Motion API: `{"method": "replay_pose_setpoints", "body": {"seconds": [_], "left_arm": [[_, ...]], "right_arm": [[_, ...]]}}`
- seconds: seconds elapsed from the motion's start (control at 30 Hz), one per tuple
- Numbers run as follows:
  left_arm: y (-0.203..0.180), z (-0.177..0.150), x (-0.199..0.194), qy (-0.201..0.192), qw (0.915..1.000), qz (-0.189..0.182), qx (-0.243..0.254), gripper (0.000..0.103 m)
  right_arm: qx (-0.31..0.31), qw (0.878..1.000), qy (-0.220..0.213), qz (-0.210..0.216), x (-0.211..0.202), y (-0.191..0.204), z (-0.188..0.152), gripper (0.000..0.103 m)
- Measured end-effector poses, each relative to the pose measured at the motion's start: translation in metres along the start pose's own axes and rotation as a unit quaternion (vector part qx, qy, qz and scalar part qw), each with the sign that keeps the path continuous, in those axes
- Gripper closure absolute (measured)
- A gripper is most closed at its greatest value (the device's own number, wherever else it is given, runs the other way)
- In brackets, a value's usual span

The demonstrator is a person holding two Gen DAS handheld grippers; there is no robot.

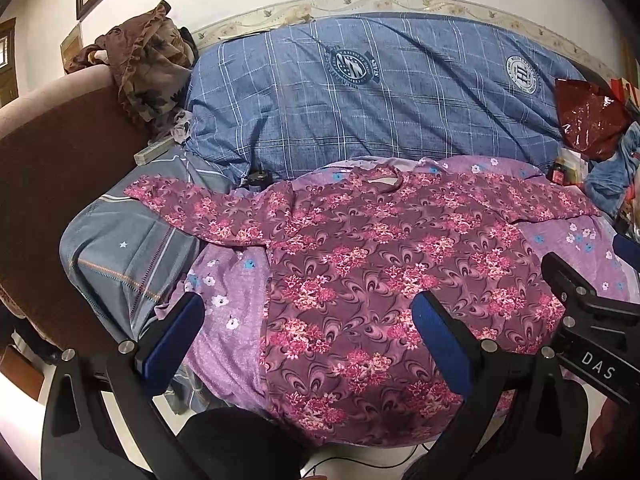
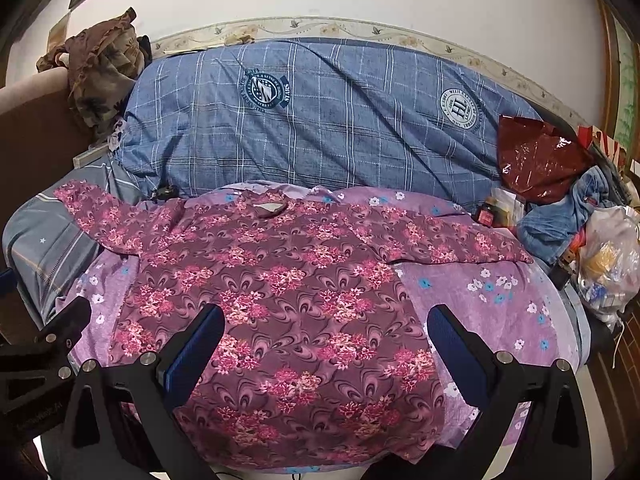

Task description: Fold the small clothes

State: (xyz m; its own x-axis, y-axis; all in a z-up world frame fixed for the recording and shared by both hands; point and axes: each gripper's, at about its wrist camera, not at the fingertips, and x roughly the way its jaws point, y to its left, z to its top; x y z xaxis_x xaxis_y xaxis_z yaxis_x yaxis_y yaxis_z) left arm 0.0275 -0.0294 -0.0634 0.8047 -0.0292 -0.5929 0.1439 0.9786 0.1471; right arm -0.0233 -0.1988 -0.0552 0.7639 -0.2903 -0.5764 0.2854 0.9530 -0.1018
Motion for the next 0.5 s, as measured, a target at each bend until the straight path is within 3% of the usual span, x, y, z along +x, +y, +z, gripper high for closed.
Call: {"method": "replay_pose_setpoints", "body": {"seconds": [0.23,0.33,0.5], "left_arm": [[-0.008,0.019,0.033,0.005,0.9999,-0.009,0.003,0.0],[-0.012,0.044,0.066,0.006,0.9997,-0.022,-0.011,0.0],[-0.015,0.084,0.11,-0.027,0.9985,0.004,-0.047,0.0]], "right_arm": [[0.001,1.0,0.013,-0.012,0.03,-0.009,0.005,0.002],[0.01,1.0,0.024,-0.016,0.052,-0.019,0.011,0.002],[0.007,0.997,0.03,-0.068,0.092,-0.039,0.03,0.002]]}}
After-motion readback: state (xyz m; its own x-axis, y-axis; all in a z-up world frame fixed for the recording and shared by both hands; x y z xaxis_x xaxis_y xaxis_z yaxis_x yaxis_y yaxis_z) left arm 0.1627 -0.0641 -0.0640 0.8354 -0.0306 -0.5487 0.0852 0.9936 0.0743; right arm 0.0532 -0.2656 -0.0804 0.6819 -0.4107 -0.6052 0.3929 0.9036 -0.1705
